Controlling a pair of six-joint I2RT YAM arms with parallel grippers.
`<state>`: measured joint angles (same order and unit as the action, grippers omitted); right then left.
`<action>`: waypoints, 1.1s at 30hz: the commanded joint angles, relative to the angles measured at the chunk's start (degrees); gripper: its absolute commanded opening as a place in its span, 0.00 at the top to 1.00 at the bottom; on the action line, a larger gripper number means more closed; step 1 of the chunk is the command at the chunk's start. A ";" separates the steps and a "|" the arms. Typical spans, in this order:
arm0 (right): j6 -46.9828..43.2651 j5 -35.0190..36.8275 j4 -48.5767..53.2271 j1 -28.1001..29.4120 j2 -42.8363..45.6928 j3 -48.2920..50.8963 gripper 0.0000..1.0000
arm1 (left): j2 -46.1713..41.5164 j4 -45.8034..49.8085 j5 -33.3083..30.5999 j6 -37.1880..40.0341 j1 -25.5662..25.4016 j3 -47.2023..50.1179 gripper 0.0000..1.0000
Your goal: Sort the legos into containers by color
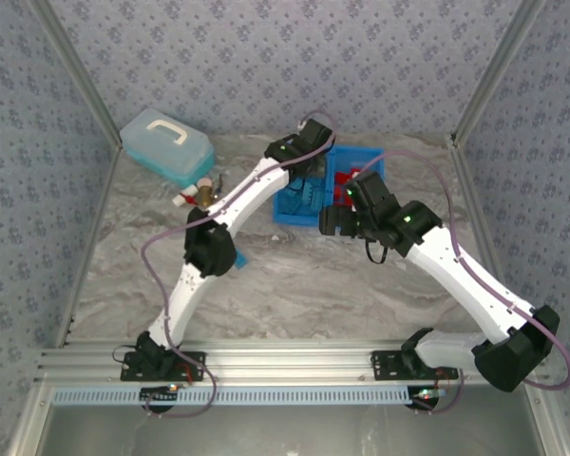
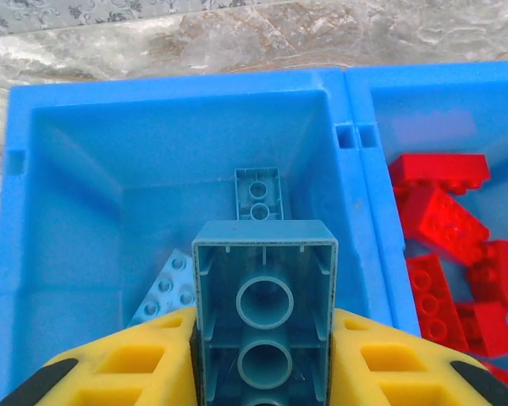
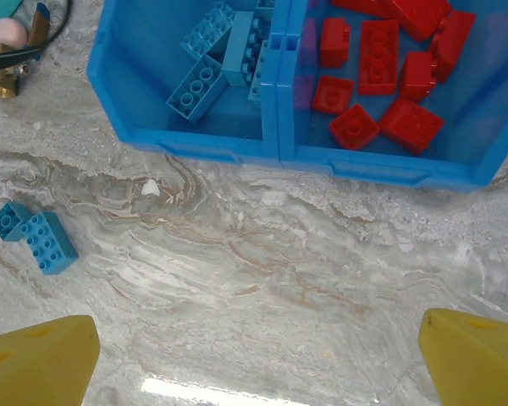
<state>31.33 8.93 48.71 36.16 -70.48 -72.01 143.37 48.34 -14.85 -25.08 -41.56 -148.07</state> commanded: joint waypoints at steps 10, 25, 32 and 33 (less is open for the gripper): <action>0.11 2.14 3.51 -0.42 1.55 -3.43 0.00 | 0.87 0.55 5.86 4.80 0.28 0.44 0.34; 0.92 1.98 1.46 -0.22 2.74 -1.11 0.00 | -47.56 -12.75 -2.94 10.00 0.71 52.06 0.29; 1.15 0.56 -0.72 0.11 1.33 -0.45 0.00 | -64.29 -11.04 -1.25 -2.04 6.90 80.40 0.29; 1.11 0.40 -0.86 0.06 1.03 -0.44 0.00 | -65.06 -12.42 0.39 -3.43 7.31 83.53 0.28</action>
<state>31.42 9.63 48.97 36.10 -68.82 -72.88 78.78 36.16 -16.40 -22.31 -35.11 -71.75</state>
